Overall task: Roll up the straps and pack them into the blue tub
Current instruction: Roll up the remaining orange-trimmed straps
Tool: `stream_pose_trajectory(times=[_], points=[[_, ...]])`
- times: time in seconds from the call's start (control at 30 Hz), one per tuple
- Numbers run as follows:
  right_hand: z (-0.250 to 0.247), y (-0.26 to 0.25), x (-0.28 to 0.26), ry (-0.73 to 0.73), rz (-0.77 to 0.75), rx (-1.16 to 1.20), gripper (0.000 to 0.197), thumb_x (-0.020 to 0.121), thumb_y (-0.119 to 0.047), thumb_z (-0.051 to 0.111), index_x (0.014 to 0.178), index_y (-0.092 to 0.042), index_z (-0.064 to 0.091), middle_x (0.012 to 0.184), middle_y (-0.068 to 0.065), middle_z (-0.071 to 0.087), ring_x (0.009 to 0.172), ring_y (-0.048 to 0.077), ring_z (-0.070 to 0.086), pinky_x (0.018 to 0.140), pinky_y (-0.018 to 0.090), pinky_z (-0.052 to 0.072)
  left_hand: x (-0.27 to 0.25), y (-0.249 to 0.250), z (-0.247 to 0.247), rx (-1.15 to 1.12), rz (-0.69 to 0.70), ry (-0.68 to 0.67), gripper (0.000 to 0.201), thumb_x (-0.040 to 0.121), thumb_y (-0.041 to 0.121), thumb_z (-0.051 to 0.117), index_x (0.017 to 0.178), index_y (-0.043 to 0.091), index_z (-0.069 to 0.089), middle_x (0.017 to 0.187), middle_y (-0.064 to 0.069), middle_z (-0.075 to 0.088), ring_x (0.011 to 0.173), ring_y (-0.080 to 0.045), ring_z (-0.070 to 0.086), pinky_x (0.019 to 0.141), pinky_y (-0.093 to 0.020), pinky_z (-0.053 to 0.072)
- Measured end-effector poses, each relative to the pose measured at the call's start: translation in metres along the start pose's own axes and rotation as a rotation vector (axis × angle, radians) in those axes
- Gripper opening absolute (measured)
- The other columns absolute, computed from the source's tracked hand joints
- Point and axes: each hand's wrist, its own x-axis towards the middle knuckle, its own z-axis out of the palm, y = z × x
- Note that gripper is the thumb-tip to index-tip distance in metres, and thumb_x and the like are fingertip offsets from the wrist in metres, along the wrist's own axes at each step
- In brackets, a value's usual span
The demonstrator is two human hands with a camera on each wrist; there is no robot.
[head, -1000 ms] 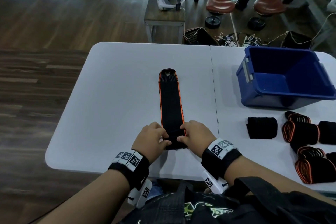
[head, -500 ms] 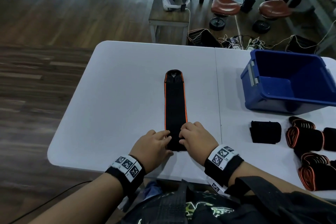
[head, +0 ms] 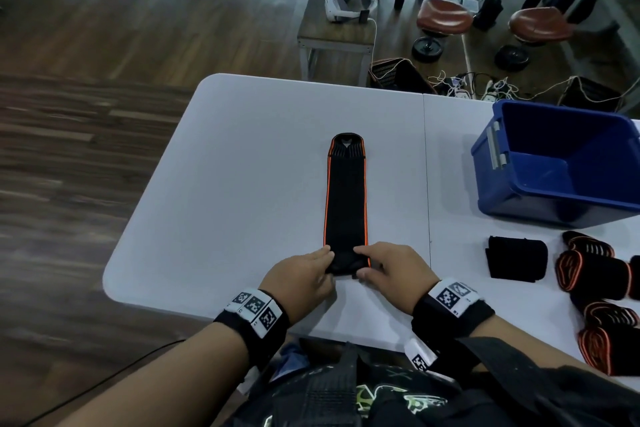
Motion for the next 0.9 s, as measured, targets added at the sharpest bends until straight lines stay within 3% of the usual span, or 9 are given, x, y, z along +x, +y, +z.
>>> stream_pose_trajectory(times=[0.1, 0.2, 0.27, 0.33, 0.5, 0.63, 0.8, 0.9], points=[[0.002, 0.004, 0.002, 0.060, 0.158, 0.260, 0.033, 0.092, -0.030, 0.067, 0.125, -0.028, 0.066, 0.102, -0.008, 0.072, 0.094, 0.005, 0.067, 0.090, 0.022, 0.051, 0.005, -0.002, -0.006, -0.140, -0.131, 0.060, 0.041, 0.095, 0.035, 0.057, 0.134, 0.024, 0.063, 0.097, -0.003, 0.077, 0.082, -0.021, 0.068, 0.077, -0.031, 0.052], [0.008, 0.004, 0.008, 0.111, 0.235, 0.393, 0.020, 0.093, -0.032, 0.066, 0.113, -0.030, 0.069, 0.093, -0.006, 0.074, 0.083, 0.009, 0.069, 0.087, 0.036, 0.058, 0.009, 0.001, -0.010, -0.253, -0.210, 0.103, 0.026, 0.095, 0.032, 0.059, 0.117, 0.026, 0.072, 0.088, 0.001, 0.076, 0.072, -0.017, 0.063, 0.064, -0.025, 0.042], [0.007, -0.001, 0.012, 0.122, 0.267, 0.432, 0.010, 0.096, -0.031, 0.062, 0.102, -0.026, 0.069, 0.084, -0.002, 0.074, 0.072, 0.016, 0.070, 0.078, 0.041, 0.061, 0.012, 0.001, -0.011, -0.279, -0.242, 0.115, 0.019, 0.097, 0.034, 0.058, 0.100, 0.024, 0.074, 0.079, 0.005, 0.073, 0.068, -0.013, 0.059, 0.062, -0.026, 0.040], [0.006, -0.006, 0.017, 0.136, 0.291, 0.443, 0.013, 0.097, -0.031, 0.059, 0.093, -0.021, 0.067, 0.081, 0.005, 0.073, 0.071, 0.023, 0.071, 0.073, 0.044, 0.061, 0.017, -0.002, -0.013, -0.275, -0.277, 0.108, 0.025, 0.099, 0.039, 0.056, 0.090, 0.022, 0.072, 0.070, 0.007, 0.067, 0.068, -0.012, 0.059, 0.064, -0.028, 0.040], [0.006, -0.007, 0.025, 0.137, 0.363, 0.453, 0.024, 0.100, -0.032, 0.056, 0.085, -0.015, 0.065, 0.078, 0.019, 0.072, 0.060, 0.025, 0.068, 0.069, 0.049, 0.061, 0.032, -0.002, -0.022, -0.213, -0.315, 0.056, 0.035, 0.100, 0.042, 0.053, 0.081, 0.019, 0.072, 0.073, 0.003, 0.069, 0.073, -0.012, 0.059, 0.068, -0.028, 0.039], [0.010, -0.004, 0.031, 0.122, 0.418, 0.423, 0.034, 0.099, -0.035, 0.056, 0.082, -0.006, 0.062, 0.070, 0.018, 0.068, 0.065, 0.036, 0.072, 0.067, 0.053, 0.061, 0.041, 0.002, -0.025, -0.195, -0.344, 0.005, 0.036, 0.100, 0.040, 0.055, 0.078, 0.016, 0.071, 0.076, 0.003, 0.069, 0.076, -0.015, 0.058, 0.069, -0.027, 0.037], [0.013, -0.001, 0.033, 0.107, 0.421, 0.305, 0.039, 0.096, -0.040, 0.058, 0.083, -0.003, 0.061, 0.077, 0.021, 0.069, 0.075, 0.039, 0.070, 0.073, 0.052, 0.060, 0.039, 0.004, -0.020, -0.241, -0.396, -0.027, 0.034, 0.099, 0.038, 0.057, 0.080, 0.014, 0.071, 0.079, -0.001, 0.070, 0.081, -0.019, 0.063, 0.072, -0.028, 0.044], [0.010, -0.006, 0.031, 0.136, 0.443, 0.330, 0.022, 0.095, -0.034, 0.061, 0.096, -0.014, 0.052, 0.086, 0.012, 0.066, 0.077, 0.032, 0.069, 0.066, 0.039, 0.059, 0.038, 0.005, -0.020, -0.263, -0.401, -0.037, 0.035, 0.098, 0.038, 0.058, 0.075, 0.015, 0.070, 0.077, -0.002, 0.070, 0.080, -0.020, 0.063, 0.071, -0.029, 0.046]])
